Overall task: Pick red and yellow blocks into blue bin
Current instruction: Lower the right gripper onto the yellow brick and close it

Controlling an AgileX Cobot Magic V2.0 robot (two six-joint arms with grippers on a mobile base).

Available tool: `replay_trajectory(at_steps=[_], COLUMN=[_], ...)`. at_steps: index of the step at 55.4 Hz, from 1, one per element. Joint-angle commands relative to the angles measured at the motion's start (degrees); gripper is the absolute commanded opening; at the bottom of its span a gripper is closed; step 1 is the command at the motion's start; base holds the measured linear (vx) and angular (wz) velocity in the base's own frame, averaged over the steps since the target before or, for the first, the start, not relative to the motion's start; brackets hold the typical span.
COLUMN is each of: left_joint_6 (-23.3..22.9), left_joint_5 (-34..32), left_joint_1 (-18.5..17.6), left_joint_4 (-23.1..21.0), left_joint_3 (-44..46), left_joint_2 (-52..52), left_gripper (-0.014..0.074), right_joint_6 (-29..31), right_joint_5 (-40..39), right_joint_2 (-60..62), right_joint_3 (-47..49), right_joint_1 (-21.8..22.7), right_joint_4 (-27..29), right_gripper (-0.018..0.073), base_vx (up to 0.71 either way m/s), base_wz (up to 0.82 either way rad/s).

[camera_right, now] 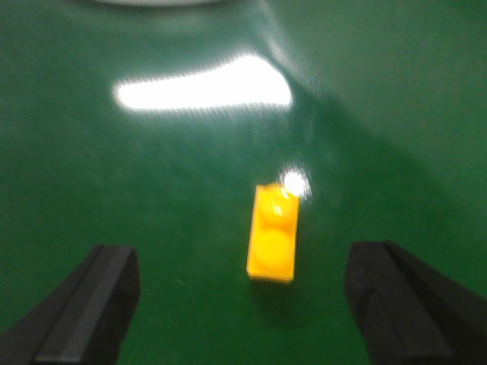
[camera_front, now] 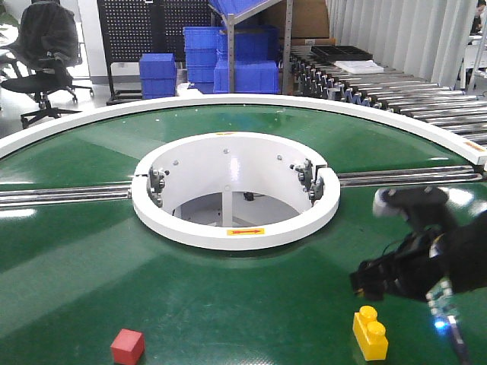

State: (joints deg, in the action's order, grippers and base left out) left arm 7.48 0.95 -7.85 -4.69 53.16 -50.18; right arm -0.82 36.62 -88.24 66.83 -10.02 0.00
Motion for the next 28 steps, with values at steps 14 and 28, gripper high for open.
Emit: replay_trajectory(at_steps=[14, 28], left_joint_6=[1.7, 1.6], left_joint_5=[-3.7, -3.0], left_joint_1=[-0.1, -0.1], left_joint_4=[-0.1, -0.1], left_joint_3=[2.0, 2.0], left_joint_2=[0.4, 0.4], left_gripper=[0.0575, 0.0575], right_joint_6=[-4.9, -6.9], right_joint_5=[-3.5, -9.1], right_joint_2=[-9.5, -13.7], right_joint_3=[2.5, 2.8], right_joint_1=[0.3, 0.3], right_joint_4=[-5.7, -6.9], right_gripper=[0.0582, 0.0582], base_vx=[0.0, 0.0], base_wz=[0.0, 0.0])
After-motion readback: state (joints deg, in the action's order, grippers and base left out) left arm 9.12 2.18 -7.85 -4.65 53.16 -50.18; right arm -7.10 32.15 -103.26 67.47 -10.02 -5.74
